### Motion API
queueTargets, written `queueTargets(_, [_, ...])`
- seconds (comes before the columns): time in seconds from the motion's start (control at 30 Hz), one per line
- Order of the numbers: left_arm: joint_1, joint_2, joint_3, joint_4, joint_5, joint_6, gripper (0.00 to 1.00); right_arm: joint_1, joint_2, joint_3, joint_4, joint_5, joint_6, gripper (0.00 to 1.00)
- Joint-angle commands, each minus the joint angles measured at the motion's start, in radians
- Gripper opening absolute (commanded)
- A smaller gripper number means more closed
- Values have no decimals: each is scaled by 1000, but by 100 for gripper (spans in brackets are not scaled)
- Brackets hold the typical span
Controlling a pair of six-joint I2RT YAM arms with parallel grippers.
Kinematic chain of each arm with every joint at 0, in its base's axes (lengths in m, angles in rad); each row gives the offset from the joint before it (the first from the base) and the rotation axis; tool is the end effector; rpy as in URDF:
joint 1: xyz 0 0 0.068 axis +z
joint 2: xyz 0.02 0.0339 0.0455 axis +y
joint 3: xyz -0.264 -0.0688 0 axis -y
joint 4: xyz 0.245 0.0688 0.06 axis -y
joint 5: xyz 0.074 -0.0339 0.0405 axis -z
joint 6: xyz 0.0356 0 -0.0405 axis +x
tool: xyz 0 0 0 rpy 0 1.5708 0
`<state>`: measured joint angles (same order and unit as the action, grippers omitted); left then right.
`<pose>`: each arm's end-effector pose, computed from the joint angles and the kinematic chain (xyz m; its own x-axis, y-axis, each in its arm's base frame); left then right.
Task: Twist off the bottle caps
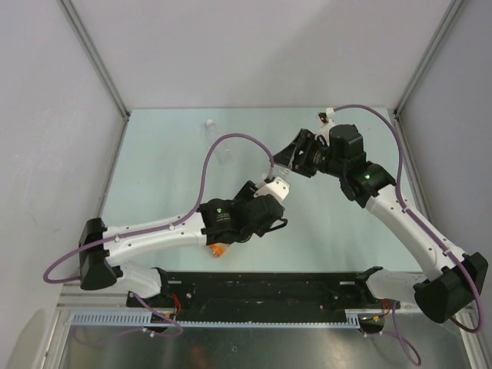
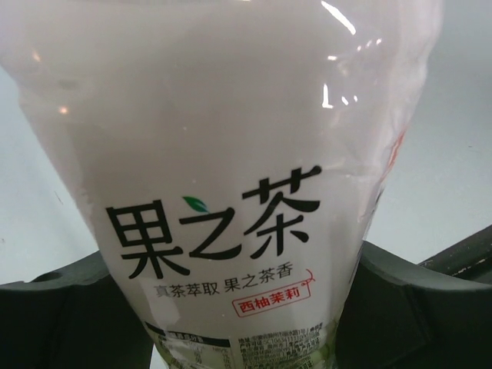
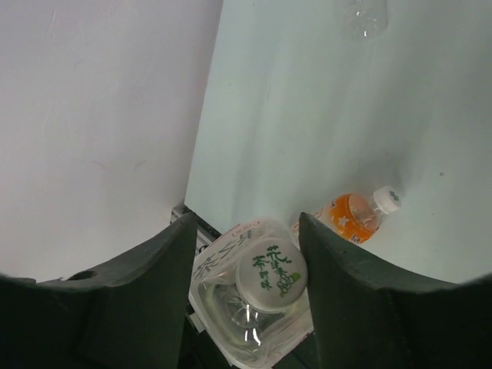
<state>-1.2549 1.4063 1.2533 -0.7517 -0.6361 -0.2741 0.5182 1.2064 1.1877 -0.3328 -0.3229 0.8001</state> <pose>0.1107 -0.2705 0.3152 -0.4112 0.5573 -0.7213 0.5602 0.7788 0.2824 0.2317 0.1451 0.3785 -0.7310 0.3664 -0.5757 -0.2929 0.5935 0.7497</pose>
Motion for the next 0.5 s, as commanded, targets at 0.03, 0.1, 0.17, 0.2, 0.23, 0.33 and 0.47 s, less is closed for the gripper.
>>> queueTargets(0.03, [-5, 4, 60, -17, -54, -26, 0, 13, -6, 37, 25, 18, -11, 56])
queueTargets(0.1, [-3, 7, 65, -23, -58, -32, 0, 19, -7, 37, 27, 18, -8, 55])
queueTargets(0.17, [-3, 9, 73, -28, -62, -34, 0, 25, -8, 36, 28, 19, -6, 54])
queueTargets(0.2, [-3, 11, 78, -32, -63, -36, 0, 28, -9, 36, 29, 21, -5, 54])
queueTargets(0.23, [-3, 11, 82, -36, -64, -38, 0, 30, -9, 36, 30, 21, -5, 54])
queueTargets(0.33, [-3, 16, 96, -46, -65, -47, 0, 37, -16, 35, 33, 26, -2, 48])
queueTargets(0.47, [-3, 16, 104, -58, -59, -54, 0, 41, -23, 33, 38, 36, 0, 26])
